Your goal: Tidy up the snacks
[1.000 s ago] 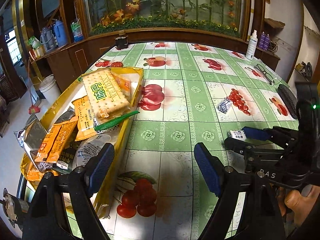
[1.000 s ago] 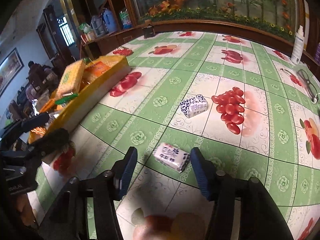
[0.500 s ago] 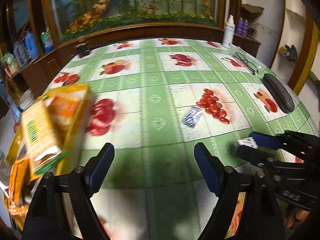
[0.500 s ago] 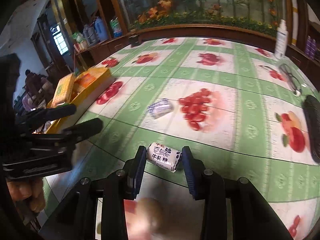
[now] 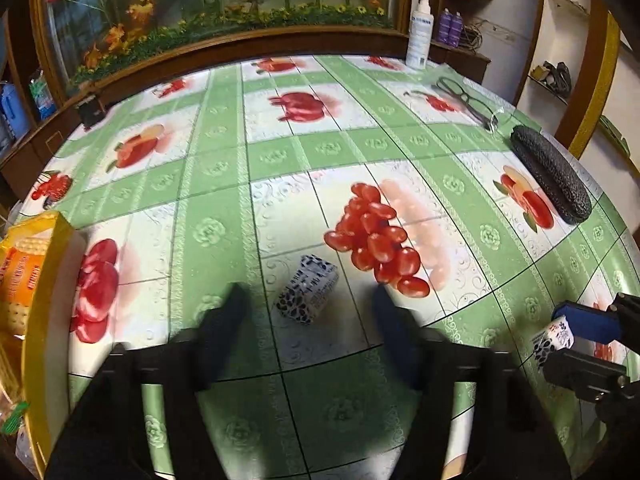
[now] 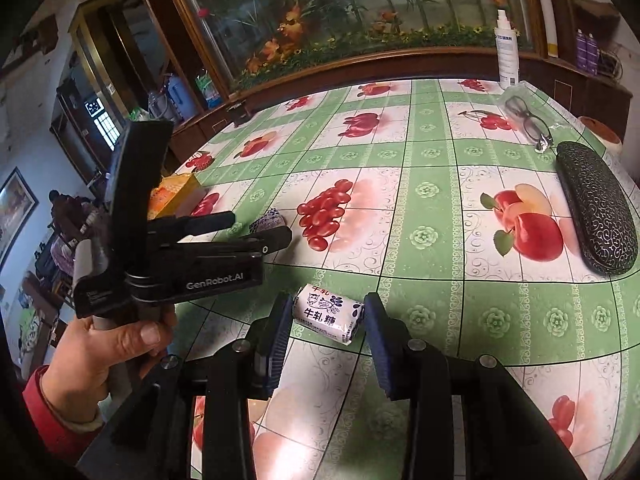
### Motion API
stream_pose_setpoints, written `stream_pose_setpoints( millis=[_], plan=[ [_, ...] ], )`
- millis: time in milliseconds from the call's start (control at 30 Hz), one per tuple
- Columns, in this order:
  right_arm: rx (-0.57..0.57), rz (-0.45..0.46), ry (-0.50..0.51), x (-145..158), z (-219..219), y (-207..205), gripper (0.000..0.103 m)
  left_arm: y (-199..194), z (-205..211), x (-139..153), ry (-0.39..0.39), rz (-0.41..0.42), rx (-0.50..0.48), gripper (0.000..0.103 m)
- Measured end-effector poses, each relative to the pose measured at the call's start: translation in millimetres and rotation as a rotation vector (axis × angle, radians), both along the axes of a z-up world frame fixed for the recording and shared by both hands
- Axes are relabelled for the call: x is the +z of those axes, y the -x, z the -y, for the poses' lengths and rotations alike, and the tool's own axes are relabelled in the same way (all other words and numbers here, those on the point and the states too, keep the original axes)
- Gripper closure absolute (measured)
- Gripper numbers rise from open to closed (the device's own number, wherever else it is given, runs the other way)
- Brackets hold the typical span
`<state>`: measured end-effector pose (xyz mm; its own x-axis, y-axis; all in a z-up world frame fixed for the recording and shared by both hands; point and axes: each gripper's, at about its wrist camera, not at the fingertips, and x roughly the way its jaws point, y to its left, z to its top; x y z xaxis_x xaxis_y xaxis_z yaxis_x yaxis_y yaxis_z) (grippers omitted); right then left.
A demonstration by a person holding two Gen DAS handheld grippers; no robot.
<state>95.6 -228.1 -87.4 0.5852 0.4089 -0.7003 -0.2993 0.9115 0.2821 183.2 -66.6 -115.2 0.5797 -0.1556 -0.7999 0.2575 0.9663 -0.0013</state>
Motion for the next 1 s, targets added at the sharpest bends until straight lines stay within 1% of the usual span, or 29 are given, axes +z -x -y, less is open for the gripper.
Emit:
stream_pose_setpoints(
  millis=[33,67,100,167,400,500,833,1000],
  plan=[
    [-0.001,-0.002,-0.005,-1,1,0,0.064,1,1,1,0.002,0.018,-0.002,0.066],
    [-0.002,-0.004,-0.009,-1,1,0,0.064,1,2,1,0.004,0.015,-0.007,0.078],
    [-0.001,-0.007,-0.015,-2,2,-1,0.063,1,3,2,0.008,0.016,-0.014,0.085],
    [0.001,-0.011,-0.024,-4,2,1,0.063,2,5,3,0.002,0.018,-0.016,0.085],
    [0.001,-0.005,-0.028,-2,2,5,0.063,18,1,6,0.035,0.024,-0.027,0.086],
    [0.003,0.001,-0.03,-1,1,7,0.063,33,-6,11,0.034,0.039,-0.005,0.086],
    [0.04,0.029,-0.022,8,-18,22,0.064,75,-27,30,-0.064,0.13,0.1,0.086],
    [0.054,0.064,-0.016,20,-27,33,0.064,86,-38,39,-0.048,0.16,0.149,0.086]
  ],
)
